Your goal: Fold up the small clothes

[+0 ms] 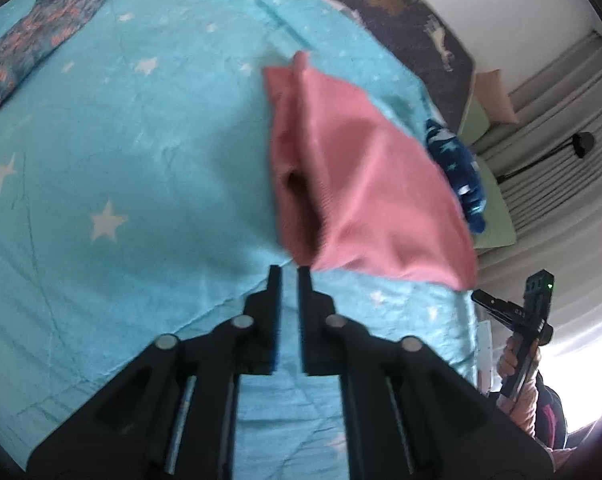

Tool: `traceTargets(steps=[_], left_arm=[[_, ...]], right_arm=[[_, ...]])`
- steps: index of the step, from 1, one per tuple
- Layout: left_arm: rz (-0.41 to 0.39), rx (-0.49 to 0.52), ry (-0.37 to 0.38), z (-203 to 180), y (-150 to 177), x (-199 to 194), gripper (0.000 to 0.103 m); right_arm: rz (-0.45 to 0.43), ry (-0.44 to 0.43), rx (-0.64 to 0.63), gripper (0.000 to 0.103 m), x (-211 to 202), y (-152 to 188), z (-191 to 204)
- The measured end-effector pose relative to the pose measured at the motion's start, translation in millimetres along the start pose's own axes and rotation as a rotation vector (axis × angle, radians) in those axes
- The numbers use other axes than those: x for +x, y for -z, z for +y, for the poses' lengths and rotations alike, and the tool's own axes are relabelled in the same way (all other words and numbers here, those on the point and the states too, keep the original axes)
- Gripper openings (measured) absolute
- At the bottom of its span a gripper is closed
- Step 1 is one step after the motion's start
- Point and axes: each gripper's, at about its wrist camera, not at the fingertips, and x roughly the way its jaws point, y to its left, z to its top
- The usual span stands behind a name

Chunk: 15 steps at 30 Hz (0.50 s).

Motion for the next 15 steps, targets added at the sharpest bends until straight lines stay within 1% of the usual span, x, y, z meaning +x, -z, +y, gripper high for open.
traceTargets(steps=[1,2,3,4,5,7,8,9,10,11,12,13,14,15], left_arm=[[-0.010,0.015,0.007,-4.3,-1.1,-3.5,0.044],[-0.024,0.035,0.009,-10.1,-2.7,-6.7,0.069],[-0.038,0.065,0.003,-17.4,-4.4,-8.3,0.075],[-0.042,0.099,-0.008,-24.2,-6.1,-6.5,0.076],[-0.037,0.122,-0.022,-29.1,-8.1,-3.1,0.076],[-0.006,0.147,-0.051,-34.7,-13.9,12.0,0.076],[0.009,0.142,-0.059,-33.6,-16.9,20.1,0.073],[0.024,0.128,-0.057,-31.5,-20.4,28.5,0.067],[0.038,0.110,-0.044,-28.5,-23.9,35.6,0.040],[0.058,0.085,-0.016,-24.7,-28.7,43.1,0.010],[0.059,0.071,0.001,-22.0,-30.5,43.4,0.011],[0.041,0.063,0.020,-21.6,-31.6,40.4,0.010],[0.027,0.087,0.034,-24.6,-30.9,34.1,0.010],[0.021,0.118,0.035,-27.8,-28.3,28.4,0.010]], right_arm=[[-0.018,-0.008,0.003,0.021,-4.5,-1.9,0.1],[-0.046,-0.016,0.001,0.038,-10.7,-5.4,1.2],[-0.072,-0.019,-0.007,0.048,-16.1,-9.6,3.4],[-0.088,-0.019,-0.017,0.062,-18.8,-12.9,5.3],[-0.106,-0.021,-0.037,0.064,-20.6,-17.1,9.1],[-0.092,-0.019,-0.065,0.064,-14.3,-25.1,15.2],[-0.072,-0.027,-0.074,0.064,-6.7,-30.3,18.3],[-0.052,-0.037,-0.078,0.064,2.0,-34.0,22.8],[-0.033,-0.043,-0.077,0.064,10.1,-36.2,23.9],[-0.010,-0.045,-0.077,0.059,20.9,-39.3,27.0],[0.001,-0.054,-0.078,0.045,27.9,-41.5,30.5],[0.019,-0.067,-0.074,0.004,32.9,-42.1,33.7],[0.037,-0.077,-0.068,0.003,34.3,-42.5,35.5],[0.026,-0.091,-0.081,0.003,29.9,-40.7,39.5]])
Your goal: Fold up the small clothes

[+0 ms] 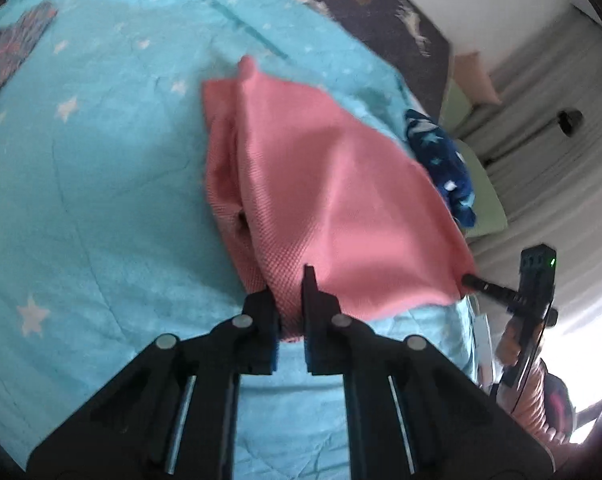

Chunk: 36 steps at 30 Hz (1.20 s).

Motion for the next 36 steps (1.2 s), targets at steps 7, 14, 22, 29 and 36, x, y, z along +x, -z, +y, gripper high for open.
traceTargets(steps=[7,14,22,29,36], left_arm=[[0.066,-0.006,0.010,24.3,21.9,-4.9,0.009],[0.065,0.046,-0.096,9.7,18.3,-20.4,0.023],[-0.063,0.147,-0.034,-50.3,-13.1,-29.0,0.034],[0.041,0.238,-0.327,-25.2,5.1,49.4,0.023],[0.005,0.193,-0.272,-17.2,13.0,14.3,0.023]], right_arm=[[-0.028,-0.063,0.005,0.003,-40.1,11.5,-30.6],[0.016,-0.001,0.006,0.006,-33.9,28.3,-35.6],[-0.112,0.012,-0.099,0.008,-54.0,-7.9,15.7],[0.052,0.177,-0.110,0.009,28.3,-9.7,22.8],[0.026,0.026,0.060,0.004,13.5,6.5,-27.8]])
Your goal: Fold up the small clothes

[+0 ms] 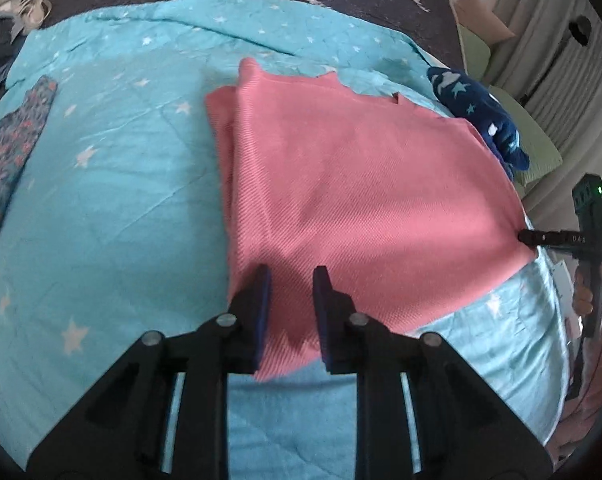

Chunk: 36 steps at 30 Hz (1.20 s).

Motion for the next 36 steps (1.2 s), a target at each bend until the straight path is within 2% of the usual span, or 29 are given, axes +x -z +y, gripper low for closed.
traceTargets(steps=[3,5,8,10,12,13,14,16,19,20,22,23,24,25,26,27,28,31,36], left_arm=[[-0.010,0.015,-0.004,-6.3,-0.7,-10.5,0.027],[-0.013,0.038,-0.034,-10.0,5.7,-15.7,0.036],[-0.003,0.025,-0.058,-6.6,23.2,-26.2,0.042],[0.024,-0.040,-0.008,1.1,34.8,-30.7,0.042],[0.046,-0.138,0.082,8.4,46.9,-32.9,0.042],[0.064,-0.185,0.140,10.4,52.4,-30.4,0.044],[0.076,-0.209,0.166,9.5,55.9,-28.5,0.047],[0.067,-0.253,0.190,9.6,58.7,-22.3,0.052],[0.008,-0.353,0.206,17.1,47.4,-17.0,0.057],[-0.021,-0.399,0.209,21.1,42.9,-15.2,0.058],[-0.072,-0.494,0.199,31.3,35.4,-9.9,0.057],[-0.090,-0.537,0.209,36.1,33.1,-6.4,0.044],[-0.102,-0.583,0.212,41.3,30.7,-2.5,0.027],[-0.097,-0.602,0.212,44.5,28.6,1.7,0.008],[-0.090,-0.616,0.216,44.7,27.8,4.7,0.007],[-0.103,-0.629,0.225,45.2,28.7,3.4,0.007],[-0.112,-0.625,0.227,44.1,29.5,-0.1,0.007],[-0.140,-0.585,0.235,38.9,33.5,-22.8,0.006],[-0.121,-0.477,0.239,23.6,50.4,-54.4,0.006]], right_arm=[[-0.005,0.033,-0.025,0.009,-6.5,-0.9,14.0],[-0.019,0.033,-0.062,0.011,-9.1,2.0,26.4],[-0.015,0.018,-0.079,0.013,-14.7,15.2,32.4],[-0.015,-0.004,-0.069,0.015,-22.6,21.7,28.1],[-0.020,-0.047,-0.031,0.021,-28.0,33.1,21.4],[-0.022,-0.082,0.007,0.028,-28.8,40.3,16.1],[-0.023,-0.110,0.035,0.037,-28.1,44.5,13.0],[-0.015,-0.176,0.098,0.042,-21.3,52.8,4.2],[-0.030,-0.215,0.178,0.045,-12.1,51.9,-8.8],[-0.055,-0.253,0.214,0.051,-8.4,48.3,-12.7],[-0.117,-0.324,0.314,0.061,-1.9,38.6,-22.6],[-0.139,-0.348,0.350,0.066,1.2,33.7,-25.9],[-0.153,-0.357,0.373,0.066,4.8,29.0,-27.5],[-0.164,-0.348,0.393,0.066,9.2,23.6,-27.0],[-0.173,-0.326,0.410,0.060,13.1,17.0,-25.3],[-0.177,-0.304,0.415,0.046,13.7,14.3,-24.1],[-0.183,-0.257,0.410,0.007,13.6,10.5,-21.7],[-0.193,-0.266,0.421,0.005,4.3,13.3,-21.0],[-0.217,-0.239,0.357,0.003,-38.4,37.1,-16.0]])
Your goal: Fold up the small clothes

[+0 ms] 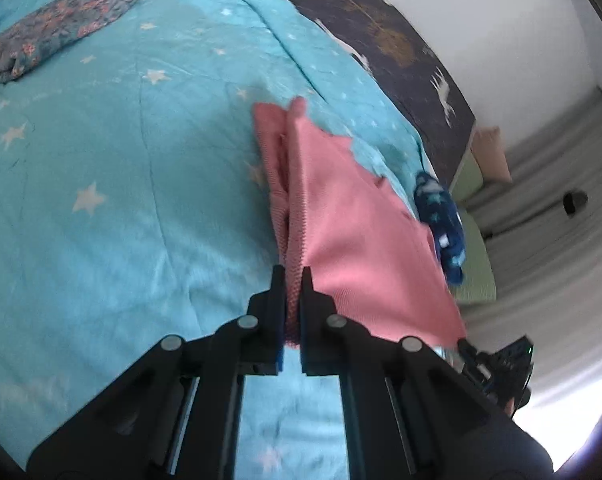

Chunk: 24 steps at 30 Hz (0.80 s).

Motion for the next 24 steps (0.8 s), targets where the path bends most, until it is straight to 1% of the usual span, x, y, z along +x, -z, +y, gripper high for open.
traceTargets(steps=[3,5,6,8,9,10,11,12,13,14,16,17,19,20,21,22,23,24], left_arm=[[0.031,0.029,0.017,-5.3,18.5,-12.0,0.006],[0.039,0.051,0.008,-4.2,28.1,-16.0,0.006],[0.044,0.055,-0.011,-1.5,30.2,-15.3,0.006],[0.040,0.014,-0.066,7.2,28.0,-11.4,0.006],[0.039,-0.007,-0.083,12.1,27.1,-10.6,0.006],[0.035,-0.017,-0.092,15.4,28.1,-10.9,0.007],[0.034,-0.021,-0.100,16.9,29.4,-11.0,0.011],[0.042,-0.017,-0.110,17.2,33.3,-11.3,0.015],[0.058,-0.011,-0.121,16.1,37.5,-10.0,0.028],[0.077,-0.006,-0.127,14.3,41.1,-8.2,0.039],[0.100,0.003,-0.116,10.5,50.1,-4.3,0.046],[0.101,0.007,-0.113,8.3,52.1,-3.1,0.048],[0.114,0.019,-0.112,1.1,54.1,5.8,0.050],[0.112,0.016,-0.114,-2.9,51.1,12.4,0.051],[0.108,0.012,-0.109,-3.9,48.9,14.9,0.051],[0.098,0.001,-0.090,-5.3,43.3,19.9,0.049],[0.088,-0.016,-0.078,-5.2,37.2,25.8,0.024],[0.085,-0.038,-0.073,-3.1,30.2,32.9,0.011]], right_arm=[[-0.006,0.011,-0.014,0.000,-32.2,16.5,-2.3],[-0.026,0.011,-0.027,0.000,-52.4,29.8,-2.1],[-0.035,0.020,-0.040,0.000,-61.6,34.2,-3.4],[-0.032,0.050,-0.094,0.004,-71.1,39.3,-9.8],[-0.021,0.065,-0.094,0.006,-70.5,39.9,-13.7],[0.005,0.087,-0.081,0.010,-66.9,39.1,-21.2],[0.020,0.090,-0.072,0.018,-64.8,39.4,-27.3],[0.027,0.086,-0.063,0.024,-58.5,37.3,-30.9],[0.031,0.078,-0.052,0.041,-55.2,36.6,-33.9],[0.036,0.059,-0.028,0.053,-48.4,33.3,-38.6],[0.042,0.008,0.015,0.057,-35.8,26.7,-45.2],[0.047,-0.012,0.032,0.059,-26.1,20.6,-47.5],[0.041,-0.020,0.052,0.063,-8.8,9.3,-49.0],[0.021,-0.041,0.059,0.068,1.8,1.0,-47.9],[0.010,-0.058,0.060,0.071,8.5,-4.7,-45.2],[0.002,-0.070,0.062,0.078,13.2,-9.5,-42.8],[-0.012,-0.071,0.064,0.079,21.2,-16.3,-38.6],[-0.023,-0.053,0.066,0.079,28.4,-22.4,-33.6]])
